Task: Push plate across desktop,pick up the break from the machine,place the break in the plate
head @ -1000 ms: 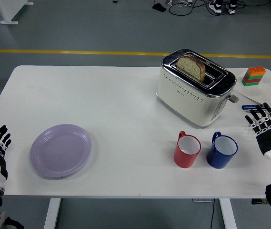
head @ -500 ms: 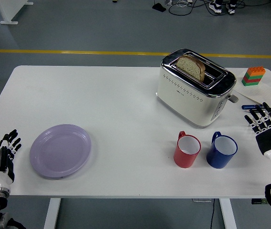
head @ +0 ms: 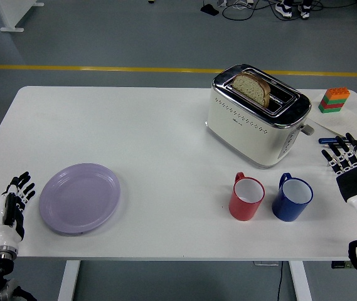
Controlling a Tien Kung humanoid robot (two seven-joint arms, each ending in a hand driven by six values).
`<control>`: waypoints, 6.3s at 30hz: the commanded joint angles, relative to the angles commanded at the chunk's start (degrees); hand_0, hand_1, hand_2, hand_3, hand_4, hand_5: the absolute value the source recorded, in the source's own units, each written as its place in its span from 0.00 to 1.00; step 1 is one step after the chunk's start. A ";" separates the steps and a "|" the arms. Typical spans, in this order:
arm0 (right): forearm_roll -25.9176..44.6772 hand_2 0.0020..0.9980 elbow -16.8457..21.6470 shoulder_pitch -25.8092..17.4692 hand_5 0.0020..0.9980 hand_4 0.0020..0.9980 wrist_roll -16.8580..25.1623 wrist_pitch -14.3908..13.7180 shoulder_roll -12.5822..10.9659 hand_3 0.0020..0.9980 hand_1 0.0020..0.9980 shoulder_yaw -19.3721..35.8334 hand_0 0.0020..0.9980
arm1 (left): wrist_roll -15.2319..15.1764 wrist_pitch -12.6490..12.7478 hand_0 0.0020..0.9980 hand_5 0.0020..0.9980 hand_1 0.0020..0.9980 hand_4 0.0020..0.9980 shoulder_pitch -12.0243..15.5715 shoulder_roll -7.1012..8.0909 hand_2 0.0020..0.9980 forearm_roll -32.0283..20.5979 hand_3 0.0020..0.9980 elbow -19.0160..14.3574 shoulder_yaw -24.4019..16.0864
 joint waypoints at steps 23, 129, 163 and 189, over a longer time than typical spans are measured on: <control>0.05 0.69 -0.03 0.16 0.37 0.50 0.03 0.00 0.06 0.64 0.67 -0.23 0.73 | -1.86 -0.85 0.82 1.00 0.84 0.56 -0.91 -0.59 0.89 -9.99 0.80 -0.05 7.16; 0.21 0.68 -0.44 1.30 0.38 0.50 0.04 0.38 0.36 0.64 0.67 -2.76 0.73 | -2.71 -10.88 0.77 1.00 0.78 0.53 -23.34 -6.51 0.85 -56.43 0.76 10.63 39.55; 0.25 0.69 -0.58 1.12 0.38 0.50 0.03 0.38 0.35 0.64 0.67 -3.43 0.74 | -0.79 -12.77 0.75 1.00 0.76 0.54 -26.01 -8.00 0.83 -58.73 0.74 12.52 40.80; -20.42 0.69 3.24 12.95 0.35 0.50 1.08 -6.00 -9.63 0.64 0.68 -2.78 0.74 | -0.11 -3.30 0.76 1.00 0.78 0.54 -11.05 -2.09 0.81 -39.93 0.75 -10.97 18.54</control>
